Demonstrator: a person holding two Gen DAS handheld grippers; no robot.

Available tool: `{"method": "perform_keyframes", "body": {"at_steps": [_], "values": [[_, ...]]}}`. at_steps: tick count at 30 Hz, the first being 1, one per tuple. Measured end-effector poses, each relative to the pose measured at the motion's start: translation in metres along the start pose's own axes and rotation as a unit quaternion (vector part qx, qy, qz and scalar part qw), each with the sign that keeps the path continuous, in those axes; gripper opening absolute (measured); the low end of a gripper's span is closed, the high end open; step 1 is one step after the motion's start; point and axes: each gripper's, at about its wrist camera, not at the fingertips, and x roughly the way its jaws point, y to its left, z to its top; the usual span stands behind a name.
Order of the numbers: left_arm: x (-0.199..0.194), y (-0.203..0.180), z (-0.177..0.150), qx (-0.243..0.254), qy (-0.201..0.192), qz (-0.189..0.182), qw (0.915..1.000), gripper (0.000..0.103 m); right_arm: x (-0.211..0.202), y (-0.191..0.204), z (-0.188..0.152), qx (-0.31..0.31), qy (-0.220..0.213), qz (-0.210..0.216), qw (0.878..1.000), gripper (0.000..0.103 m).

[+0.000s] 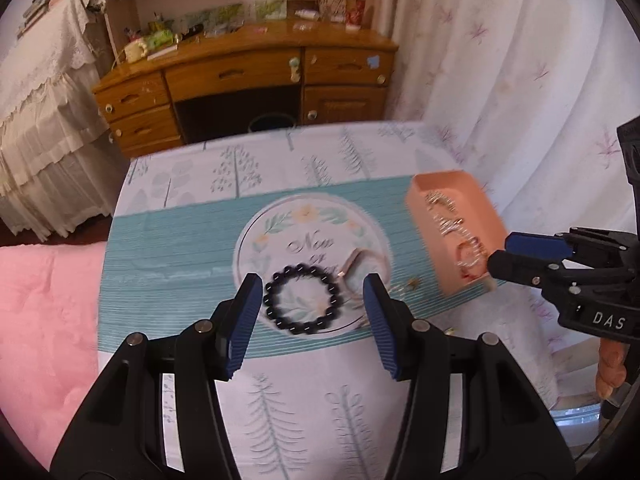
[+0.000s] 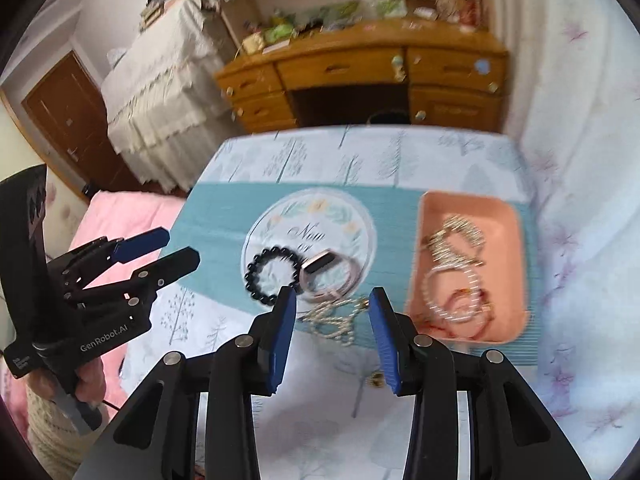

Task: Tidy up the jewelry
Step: 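Withdraw both tools from the box toward the black bead bracelet and watch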

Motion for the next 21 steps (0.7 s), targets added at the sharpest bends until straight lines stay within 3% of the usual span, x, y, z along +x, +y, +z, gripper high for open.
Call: {"method": "perform_keyframes", "body": {"at_steps": [9,12,18,21], "values": [[0.099,0.042,-0.011,-0.035,0.093,0.006,0.9951,0.049,0.120,0.000,0.023,0.019,0.083,0.001,0.996,0.037],[0.132,0.051,-0.015,-0.047,0.119,0.007,0.9918,0.049,0.156,-0.006,0.029,0.022,0.099,-0.010,0.995,0.029],[0.167,0.055,-0.017,-0.059,0.144,0.009,0.9877,0.049,0.207,-0.020,0.031,0.026,0.120,-0.032,0.992,0.025],[0.178,0.052,-0.017,-0.055,0.151,0.010,0.9870,0.049,0.223,-0.026,0.030,0.025,0.125,-0.034,0.991,0.017]]}}
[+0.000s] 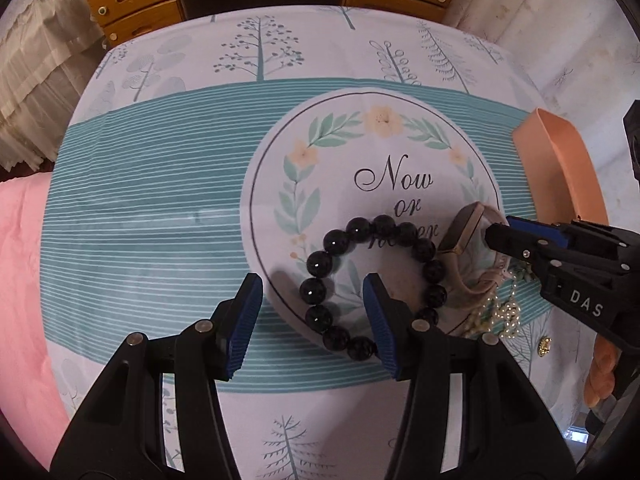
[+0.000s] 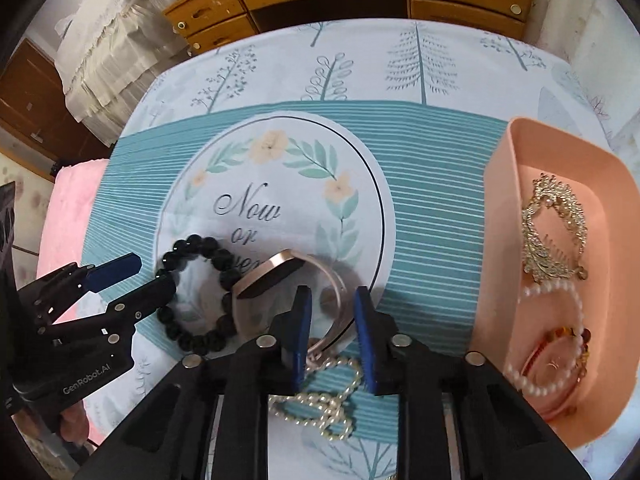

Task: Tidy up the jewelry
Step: 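Withdraw both tools from the box toward the black bead bracelet and watch, then grasp black bead bracelet with left tool while right tool grasps pink-strap watch, then carry bracelet and watch into pink box and open both tools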

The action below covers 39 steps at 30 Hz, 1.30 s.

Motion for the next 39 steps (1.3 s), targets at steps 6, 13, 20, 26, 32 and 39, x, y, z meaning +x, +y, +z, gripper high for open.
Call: {"method": "perform_keyframes", "body": {"at_steps": [6,13,20,26,32,39], "values": [[0.010,-0.009,0.004,0.010,0.013,0.014,0.9998,0.036,0.007,0.003,0.002,-0.016,-0.012,-0.010,1.000,0.006],[0.011,-0.006,0.006,0.003,0.012,0.015,0.9998,0.012,-0.023,0.006,-0.012,-0.026,-0.041,0.005,0.999,0.006],[-0.011,-0.004,0.001,-0.034,-0.025,0.022,0.9989,0.012,-0.068,-0.007,-0.027,-0.017,-0.079,0.033,0.996,0.005],[-0.063,-0.025,0.004,-0.020,-0.084,-0.002,0.9963,0.012,-0.116,-0.027,-0.040,-0.001,-0.126,0.041,0.991,0.005],[-0.112,-0.066,0.003,0.008,-0.127,-0.032,0.9914,0.012,-0.152,-0.065,-0.051,0.041,-0.169,0.030,0.984,0.006],[-0.157,-0.113,0.009,0.033,-0.172,-0.066,0.9823,0.012,-0.162,-0.125,-0.062,0.101,-0.182,0.006,0.978,0.006]]}}
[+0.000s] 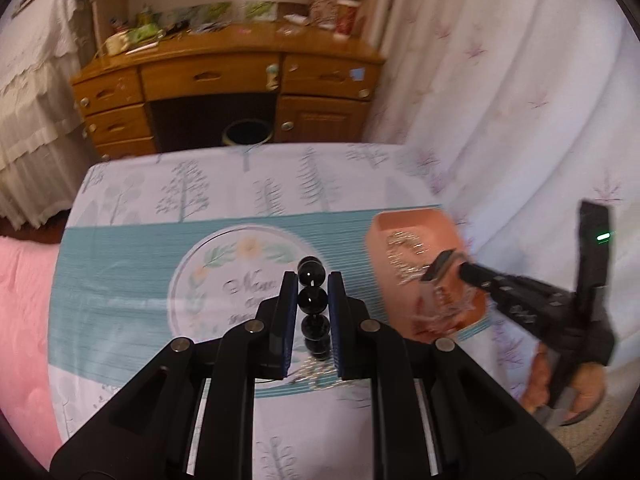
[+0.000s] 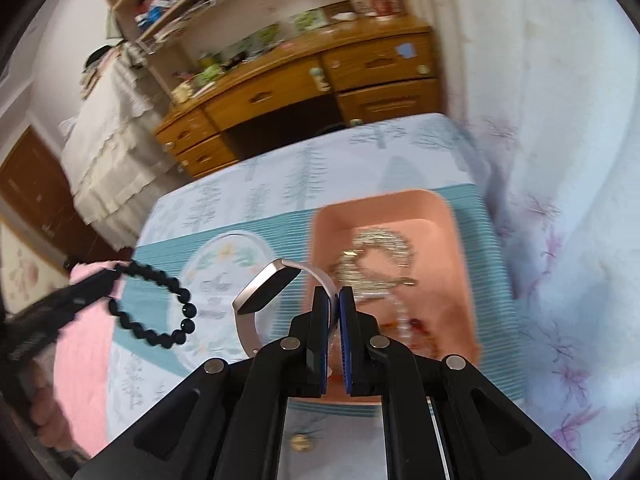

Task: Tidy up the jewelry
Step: 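Carry bracelet and watch into pink box and open both tools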

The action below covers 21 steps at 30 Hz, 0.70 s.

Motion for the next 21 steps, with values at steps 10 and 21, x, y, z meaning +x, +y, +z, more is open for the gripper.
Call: {"method": "perform_keyframes", "body": {"at_steps": [10,21], "values": [[0.016,-0.088,0.016,0.052,-0.001,-0.044,0.9977,0.012,0.035,-0.064,-0.018,0.029,0.048,-0.036,0.998,0.008],[0.087,-0.159,0.015,0.086,0.027,-0.065,0.9938,0.012,0.009,-0.079,-0.033,0.032,0.014,-0.013,0.999,0.019]]}}
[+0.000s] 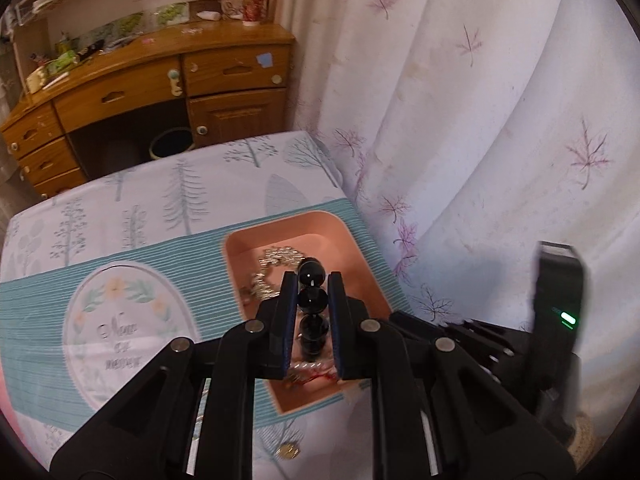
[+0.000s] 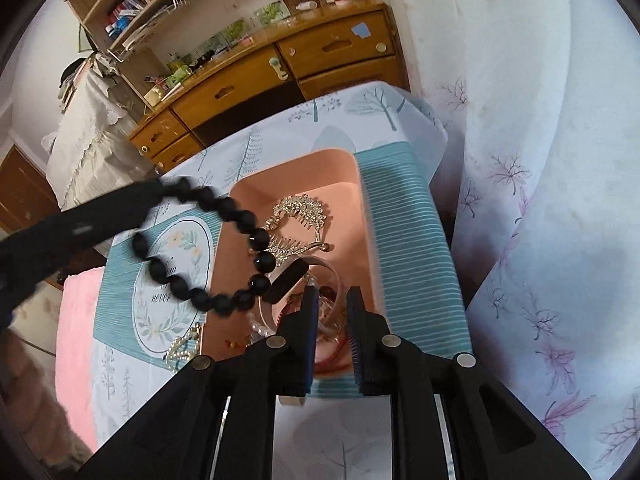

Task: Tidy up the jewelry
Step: 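Carry bracelet and watch into pink box and open both tools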

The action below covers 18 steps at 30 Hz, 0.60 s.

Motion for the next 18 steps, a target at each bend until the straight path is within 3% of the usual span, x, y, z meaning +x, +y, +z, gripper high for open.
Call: {"method": "perform_keyframes", "body": {"at_steps": [9,15,18], "values": [[0.038,-0.013,0.004,0.009,0.003,-0.012,0.9999,0.012,-0.032,-0.007,-0.010,-0.006,-0.031,-0.009,0.999,0.020],[0.063,0.003,0.005,0.013,0.026,0.041,0.9988,0.012,-0.028,-0.009,-0.016,-0.009,-0.025,-0.019,0.999,0.020],[0.074,0.018,0.002,-0.006,0.047,0.041,0.9980,0.013,-0.026,-0.005,-0.019,-0.015,-0.022,-0.018,0.999,0.020]]}}
